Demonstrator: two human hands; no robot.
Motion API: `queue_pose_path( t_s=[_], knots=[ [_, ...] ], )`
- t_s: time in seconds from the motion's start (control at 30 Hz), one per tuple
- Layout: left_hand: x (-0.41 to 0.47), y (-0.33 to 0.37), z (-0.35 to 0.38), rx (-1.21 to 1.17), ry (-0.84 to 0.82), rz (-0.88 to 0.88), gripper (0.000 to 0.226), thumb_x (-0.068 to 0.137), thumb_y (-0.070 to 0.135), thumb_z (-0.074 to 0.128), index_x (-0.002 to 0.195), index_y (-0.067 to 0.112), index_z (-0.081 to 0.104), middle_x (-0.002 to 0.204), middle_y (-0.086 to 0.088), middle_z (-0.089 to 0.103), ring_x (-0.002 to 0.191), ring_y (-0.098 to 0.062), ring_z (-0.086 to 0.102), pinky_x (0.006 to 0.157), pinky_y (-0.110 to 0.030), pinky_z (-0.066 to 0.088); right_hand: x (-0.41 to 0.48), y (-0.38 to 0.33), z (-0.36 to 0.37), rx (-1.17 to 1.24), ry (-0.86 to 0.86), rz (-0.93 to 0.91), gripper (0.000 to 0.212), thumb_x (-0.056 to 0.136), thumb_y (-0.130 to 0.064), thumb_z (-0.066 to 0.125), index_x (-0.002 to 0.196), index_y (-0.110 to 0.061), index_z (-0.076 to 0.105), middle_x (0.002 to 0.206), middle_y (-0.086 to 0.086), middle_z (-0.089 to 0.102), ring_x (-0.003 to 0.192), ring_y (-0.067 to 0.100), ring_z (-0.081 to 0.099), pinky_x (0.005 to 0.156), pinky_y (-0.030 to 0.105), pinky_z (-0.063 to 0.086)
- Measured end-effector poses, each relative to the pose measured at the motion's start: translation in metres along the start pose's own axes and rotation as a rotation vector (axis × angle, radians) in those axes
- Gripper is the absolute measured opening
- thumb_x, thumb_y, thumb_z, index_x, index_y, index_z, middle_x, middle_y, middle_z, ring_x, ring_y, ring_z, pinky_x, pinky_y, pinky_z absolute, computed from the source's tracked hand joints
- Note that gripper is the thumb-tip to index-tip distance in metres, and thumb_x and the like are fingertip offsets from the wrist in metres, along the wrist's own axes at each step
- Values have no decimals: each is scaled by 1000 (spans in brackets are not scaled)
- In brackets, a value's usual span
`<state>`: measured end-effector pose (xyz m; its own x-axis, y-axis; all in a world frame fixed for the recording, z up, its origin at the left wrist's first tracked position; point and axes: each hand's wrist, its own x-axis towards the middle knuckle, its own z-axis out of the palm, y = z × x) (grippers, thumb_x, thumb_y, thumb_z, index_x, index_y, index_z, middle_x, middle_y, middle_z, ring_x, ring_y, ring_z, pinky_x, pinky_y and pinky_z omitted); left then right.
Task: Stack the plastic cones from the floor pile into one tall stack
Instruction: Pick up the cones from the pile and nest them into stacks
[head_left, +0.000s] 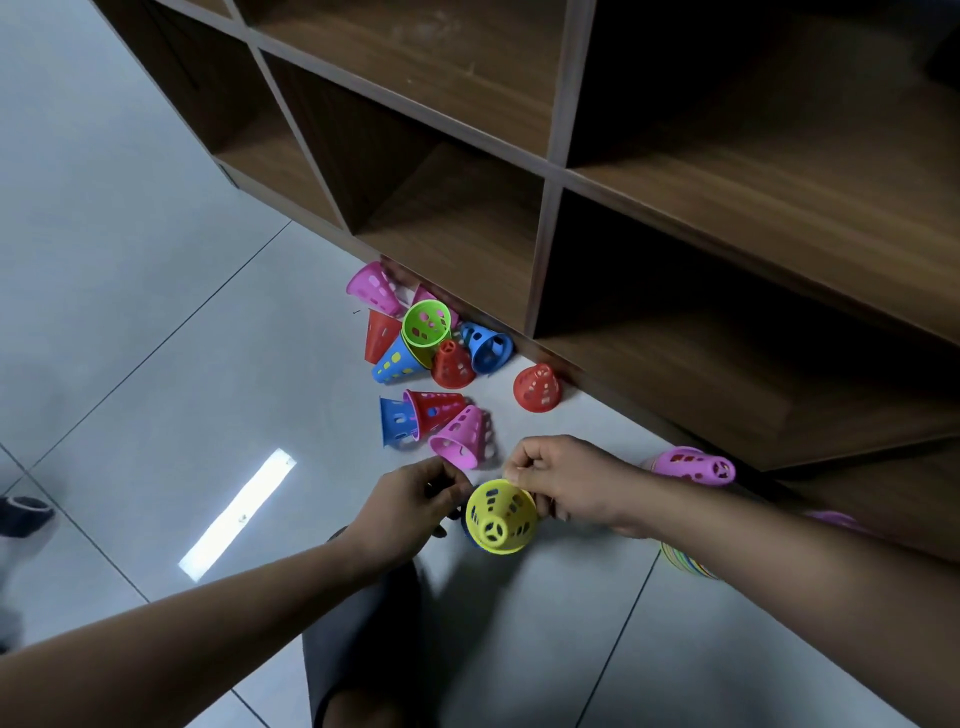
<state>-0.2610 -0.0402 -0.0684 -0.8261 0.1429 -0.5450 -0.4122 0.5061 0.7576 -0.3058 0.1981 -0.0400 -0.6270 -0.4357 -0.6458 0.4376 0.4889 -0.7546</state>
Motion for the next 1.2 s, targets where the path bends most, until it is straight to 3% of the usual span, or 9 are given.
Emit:
queue_pose_path(
  t_s=[0.13, 0.3, 0.47, 0.6, 0.7, 0.77, 0.93, 1.13, 1.2],
  knots=[
    [13, -12, -14, 46, 119, -29, 9, 101, 30, 67, 94, 24, 71, 85, 1, 77, 81, -24, 73, 70, -40, 61, 13, 4, 2, -64, 62, 26, 9, 102, -14, 60, 98, -11, 68, 68, 3, 62, 56, 10, 57, 47, 19, 43],
    [31, -22, -37, 114, 358, 12, 8, 96, 31, 74, 98, 34, 67, 83, 8, 72, 72, -9, 68, 67, -32, 53, 31, 0, -17, -271, 269, -29, 7, 98, -16, 62, 96, -19, 68, 98, 0, 70, 79, 18, 68, 66, 26, 47],
    [44, -28, -59, 228, 538, 56, 21, 94, 30, 76, 111, 29, 65, 103, 6, 60, 76, -9, 63, 63, -26, 45, 44, 3, -36, -702, 492, -273, 21, 88, -10, 61, 104, -23, 55, 123, -5, 47, 96, 29, 60, 88, 42, 52],
    [48, -35, -66, 269, 536, 18, 27, 93, 34, 76, 117, 30, 64, 108, 5, 59, 76, -7, 64, 64, -24, 44, 45, 3, -41, -886, 508, -220, 47, 90, -9, 64, 131, -29, 52, 154, -10, 33, 114, 34, 59, 96, 43, 52],
    [49, -40, -68, 225, 495, -27, 26, 94, 36, 74, 117, 30, 63, 103, 9, 68, 82, -11, 67, 66, -32, 51, 47, 8, -43, -960, 467, -174, 53, 93, -9, 62, 141, -27, 49, 164, -11, 24, 128, 31, 53, 103, 40, 47],
    [49, -41, -68, 185, 471, -56, 21, 95, 38, 73, 112, 29, 64, 97, 11, 71, 85, -13, 68, 68, -33, 53, 48, 11, -45, -983, 463, -174, 50, 93, -8, 63, 138, -26, 51, 161, -10, 26, 126, 30, 53, 100, 40, 49],
    [47, -39, -70, 186, 490, -75, 13, 97, 36, 68, 90, 26, 71, 84, 8, 73, 81, -19, 67, 65, -33, 50, 48, 15, -46, -1097, 477, -188, 39, 83, -1, 67, 106, -24, 46, 127, -1, 40, 92, 34, 61, 67, 37, 40],
    [33, -24, -79, 17, 620, -95, 15, 97, 32, 60, 89, 22, 68, 84, 5, 70, 79, -20, 63, 63, -34, 47, 43, 23, -44, -1208, 429, -241, 54, 85, -4, 70, 96, -32, 24, 110, -2, 47, 76, 38, 62, 60, 37, 34],
    [28, -17, -82, -40, 661, -84, 16, 99, 30, 58, 89, 22, 67, 85, 4, 70, 78, -18, 61, 64, -34, 46, 42, 24, -43, -1208, 440, -253, 51, 86, -5, 70, 96, -32, 28, 105, -3, 47, 75, 36, 61, 59, 37, 35]
  ],
)
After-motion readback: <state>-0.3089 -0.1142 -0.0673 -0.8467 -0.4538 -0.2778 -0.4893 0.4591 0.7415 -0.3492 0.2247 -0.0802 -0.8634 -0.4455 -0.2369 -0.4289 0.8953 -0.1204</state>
